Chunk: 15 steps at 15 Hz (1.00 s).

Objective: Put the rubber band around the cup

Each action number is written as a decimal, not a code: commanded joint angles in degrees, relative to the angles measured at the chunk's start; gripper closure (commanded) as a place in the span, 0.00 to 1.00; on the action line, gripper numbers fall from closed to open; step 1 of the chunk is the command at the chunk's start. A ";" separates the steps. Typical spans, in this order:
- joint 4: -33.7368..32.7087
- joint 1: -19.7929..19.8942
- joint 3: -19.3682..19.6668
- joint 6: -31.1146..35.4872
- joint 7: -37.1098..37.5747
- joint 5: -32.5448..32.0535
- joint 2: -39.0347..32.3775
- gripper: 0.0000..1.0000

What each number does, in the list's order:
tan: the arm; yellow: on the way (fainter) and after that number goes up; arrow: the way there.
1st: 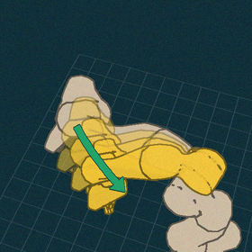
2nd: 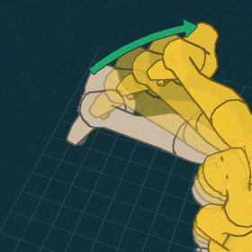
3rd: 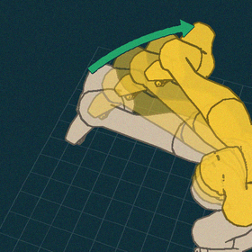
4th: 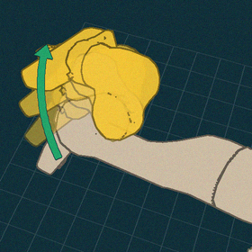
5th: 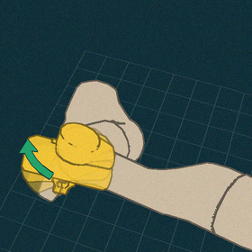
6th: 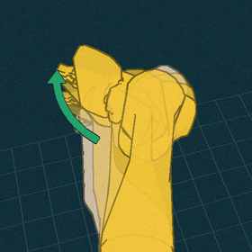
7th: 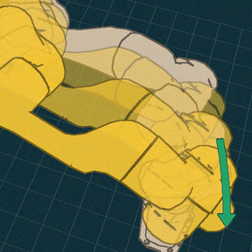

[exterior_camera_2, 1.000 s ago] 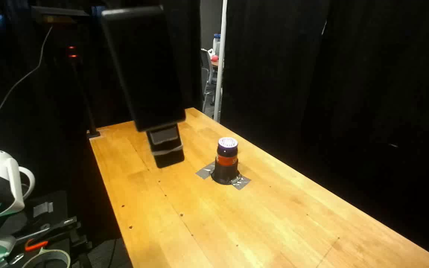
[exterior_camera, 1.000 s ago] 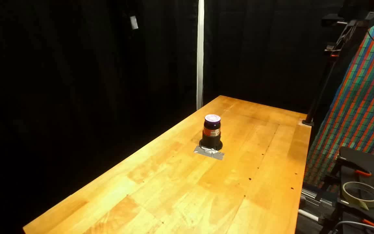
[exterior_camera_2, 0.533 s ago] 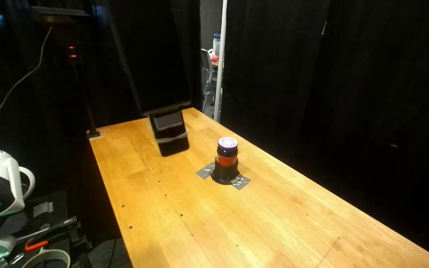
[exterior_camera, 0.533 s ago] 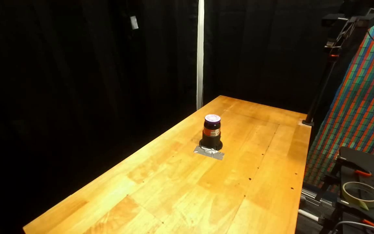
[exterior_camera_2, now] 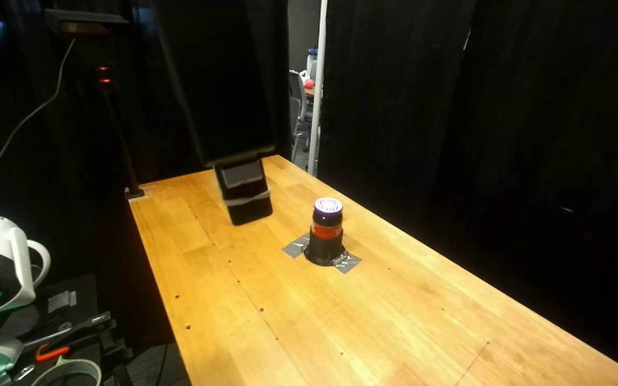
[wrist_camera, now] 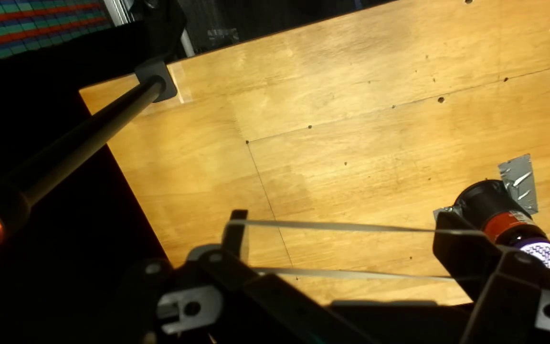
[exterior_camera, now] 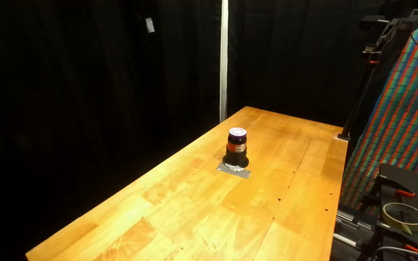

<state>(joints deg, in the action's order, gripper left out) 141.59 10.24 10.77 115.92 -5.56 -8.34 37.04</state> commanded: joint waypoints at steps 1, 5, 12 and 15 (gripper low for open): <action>-0.16 0.15 -0.12 -0.17 -0.10 0.12 -0.06 0.00; -4.48 -5.27 -5.11 -0.97 1.24 2.90 -6.69 0.00; -17.70 -11.67 -15.19 -1.00 9.66 3.13 -26.30 0.00; -23.19 -12.79 -17.51 3.19 14.58 0.52 -34.33 0.00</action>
<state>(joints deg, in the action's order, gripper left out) 126.18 -1.70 -5.36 117.33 5.10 -5.52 11.17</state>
